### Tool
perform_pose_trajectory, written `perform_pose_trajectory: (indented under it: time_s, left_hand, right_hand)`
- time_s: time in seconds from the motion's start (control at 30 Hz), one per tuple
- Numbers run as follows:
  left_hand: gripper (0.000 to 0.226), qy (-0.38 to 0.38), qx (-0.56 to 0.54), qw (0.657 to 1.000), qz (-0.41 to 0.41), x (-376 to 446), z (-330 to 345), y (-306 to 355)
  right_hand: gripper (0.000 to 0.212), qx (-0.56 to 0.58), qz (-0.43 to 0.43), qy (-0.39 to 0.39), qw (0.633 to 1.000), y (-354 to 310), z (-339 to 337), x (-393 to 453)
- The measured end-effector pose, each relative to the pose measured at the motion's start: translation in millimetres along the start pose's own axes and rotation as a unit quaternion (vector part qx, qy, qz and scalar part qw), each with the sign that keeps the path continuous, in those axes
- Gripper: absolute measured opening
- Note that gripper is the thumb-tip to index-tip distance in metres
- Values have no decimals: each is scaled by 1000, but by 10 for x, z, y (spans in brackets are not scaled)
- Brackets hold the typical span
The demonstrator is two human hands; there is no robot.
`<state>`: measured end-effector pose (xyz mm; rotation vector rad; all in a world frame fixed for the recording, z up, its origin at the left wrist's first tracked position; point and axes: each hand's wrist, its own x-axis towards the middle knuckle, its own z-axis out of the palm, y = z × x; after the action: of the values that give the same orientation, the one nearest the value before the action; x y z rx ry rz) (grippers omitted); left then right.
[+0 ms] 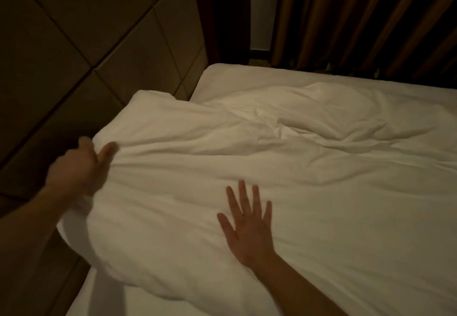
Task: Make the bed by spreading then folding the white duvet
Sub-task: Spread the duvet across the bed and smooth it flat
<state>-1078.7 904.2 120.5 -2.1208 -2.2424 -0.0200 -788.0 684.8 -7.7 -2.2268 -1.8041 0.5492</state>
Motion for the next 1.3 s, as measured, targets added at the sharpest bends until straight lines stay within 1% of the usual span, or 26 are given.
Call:
perform_pose_trajectory:
  time_s: [0.07, 0.1, 0.13, 0.17, 0.23, 0.27, 0.33, 0.37, 0.4, 0.43, 0.5, 0.53, 0.6, 0.67, 0.73, 0.8, 0.87, 0.9, 0.93, 0.97, 1.0, 1.07, 1.1, 1.17, 1.23, 1.3]
  left_hand:
    - [82, 31, -3, 999, -12, 22, 81, 119]
    - [83, 57, -13, 998, -11, 41, 161, 224]
    - [83, 81, -23, 996, 13, 49, 222, 360]
    - [82, 90, -33, 994, 61, 52, 248, 538]
    - [77, 67, -53, 978, 188, 21, 241, 1014]
    - [73, 55, -59, 965, 250, -34, 229, 1306]
    - [64, 49, -42, 925, 374, -187, 294, 1888]
    - [62, 40, -28, 905, 422, -261, 353, 2132]
    - [61, 24, -13, 893, 448, -321, 435, 2305]
    - [61, 3, 2, 892, 452, -339, 537, 2389]
    - [65, -38, 24, 909, 414, -272, 775, 2327]
    - [66, -47, 37, 920, 387, -222, 895, 2204]
    - [67, -32, 71, 935, 345, -135, 1078, 1914]
    - [67, -40, 90, 948, 303, -58, 1145, 1700]
    - [70, -45, 98, 957, 271, -21, 1141, 1601]
    - [75, -43, 97, 963, 247, -52, 1095, 1611]
    - [77, -44, 61, 971, 229, -229, 1016, 1747]
    - [78, -40, 34, 972, 228, -384, 979, 1873]
    - [79, -35, 11, 971, 238, -604, 964, 2038]
    - [79, -31, -14, 965, 259, -887, 962, 2236]
    - [75, -27, -48, 955, 290, -1208, 969, 2451]
    - [68, -46, -116, 927, 352, -1915, 1052, 2867]
    - [66, -71, -129, 915, 375, -2247, 1134, 3035]
    - [65, -132, -99, 903, 398, -2798, 1417, 3228]
    - [65, -157, -29, 903, 399, -3144, 1763, 3210]
    - [67, -160, 27, 902, 399, -3288, 2036, 3129]
  right_hand:
    - [69, -5, 14, -25, 1000, 136, -16, -17]
    - [69, -2, 15, -24, 1000, 187, -49, -24]
    - [69, 4, 14, -20, 1000, 223, -99, -24]
    - [69, 13, 15, -12, 1000, 246, -153, -2]
    - [68, 36, 13, 15, 999, 256, -231, 124]
    - [67, 48, 11, 33, 998, 242, -260, 228]
    - [65, 63, -7, 79, 995, 173, -316, 482]
    - [64, 65, -18, 95, 993, 143, -334, 619]
    - [63, 62, -27, 102, 992, 131, -331, 748]
    - [63, 56, -35, 100, 993, 156, -303, 856]
    - [63, 35, -22, 79, 996, 375, -191, 989]
    - [66, 28, 8, 58, 998, 605, -81, 1027]
    - [73, 14, 103, 24, 994, 1175, 22, 970]
    - [77, 1, 201, 29, 979, 1933, 24, 678]
    - [79, -37, 270, -32, 962, 2770, -78, 179]
    - [84, -90, 333, -50, 937, 3432, -308, -390]
    - [81, -106, 414, -41, 903, 3683, -539, -794]
    - [76, -104, 429, -35, 897, 3646, -611, -886]
    - [73, -108, 412, -14, 905, 3540, -604, -934]
    - [70, -124, 363, 20, 923, 3338, -592, -945]
    - [67, -127, 298, 45, 945, 3085, -545, -935]
    - [61, -132, 147, 65, 978, 2539, -332, -910]
    - [60, -126, 100, 49, 986, 2250, -207, -924]
    - [61, -122, 39, 4, 992, 1929, 98, -1043]
    - [61, -140, 17, -12, 990, 2123, 320, -1254]
    - [63, -154, 31, 1, 988, 2737, 394, -1586]
